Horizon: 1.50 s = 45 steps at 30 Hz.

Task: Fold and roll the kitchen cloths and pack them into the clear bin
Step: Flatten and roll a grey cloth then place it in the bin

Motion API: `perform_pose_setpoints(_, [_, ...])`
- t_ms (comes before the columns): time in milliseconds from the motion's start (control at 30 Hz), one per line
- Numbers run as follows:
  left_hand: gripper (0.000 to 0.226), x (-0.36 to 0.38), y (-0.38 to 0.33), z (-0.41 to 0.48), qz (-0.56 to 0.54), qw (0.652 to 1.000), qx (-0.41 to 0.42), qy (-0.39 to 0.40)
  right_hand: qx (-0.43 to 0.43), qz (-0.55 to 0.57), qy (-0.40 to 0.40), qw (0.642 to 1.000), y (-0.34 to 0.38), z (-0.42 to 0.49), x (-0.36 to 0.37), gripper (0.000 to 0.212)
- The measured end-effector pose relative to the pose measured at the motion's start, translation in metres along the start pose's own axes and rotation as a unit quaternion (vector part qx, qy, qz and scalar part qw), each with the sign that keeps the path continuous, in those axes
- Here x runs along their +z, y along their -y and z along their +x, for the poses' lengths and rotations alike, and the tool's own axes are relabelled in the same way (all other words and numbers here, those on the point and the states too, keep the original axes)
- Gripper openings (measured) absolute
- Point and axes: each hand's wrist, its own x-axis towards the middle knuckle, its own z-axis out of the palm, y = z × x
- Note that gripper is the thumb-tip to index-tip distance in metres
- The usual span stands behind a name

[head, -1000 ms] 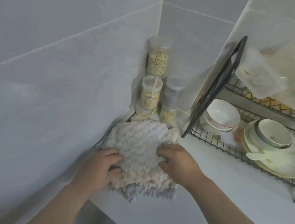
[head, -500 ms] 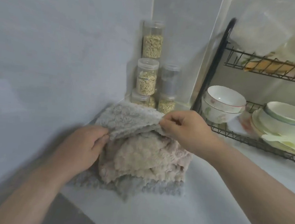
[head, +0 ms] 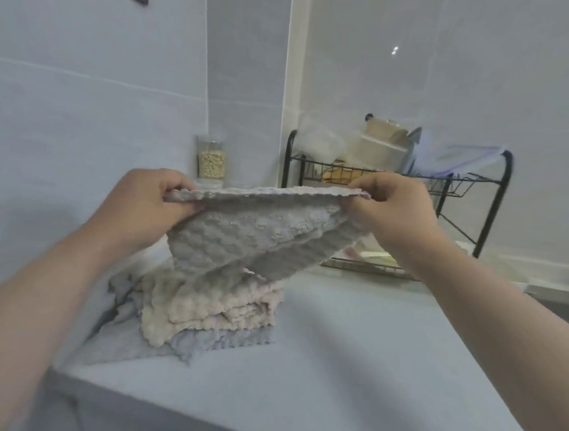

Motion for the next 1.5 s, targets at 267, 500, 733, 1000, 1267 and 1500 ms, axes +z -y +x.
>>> perform_pose_setpoints(267, [0.013,0.033,-0.089,-0.009,-0.203,0.979,0.0,0.028,0.014,-0.017,-0.101,0.995,0.016,-0.04,-0.113,0.004])
perform_pose_setpoints(500, [0.012,0.135,-0.088,-0.017,-0.095,0.992,-0.003,0.086,0.121,-0.151,-0.095,0.977,-0.059,-0.062,-0.136,0.012])
perform_pose_setpoints(733, [0.03,0.216,-0.059,-0.015,-0.001,0.99,-0.031,0.136,0.179,-0.138,-0.095,0.97,-0.136,-0.063,-0.112,0.012])
perform_pose_setpoints(1000, [0.046,0.231,-0.041,-0.073,0.1,0.893,0.08,0.432,0.096,-0.335,0.137,0.927,-0.151,-0.098,-0.094,0.019])
perform_pose_setpoints(1267, [0.073,0.247,-0.01,-0.086,0.206,0.869,0.108,0.437,-0.046,-0.374,0.175,0.91,-0.133,-0.144,-0.089,0.028])
perform_pose_setpoints(1500, [0.059,0.24,-0.008,-0.091,0.069,0.943,0.037,0.323,0.023,-0.345,0.323,0.881,-0.124,-0.158,-0.079,0.017])
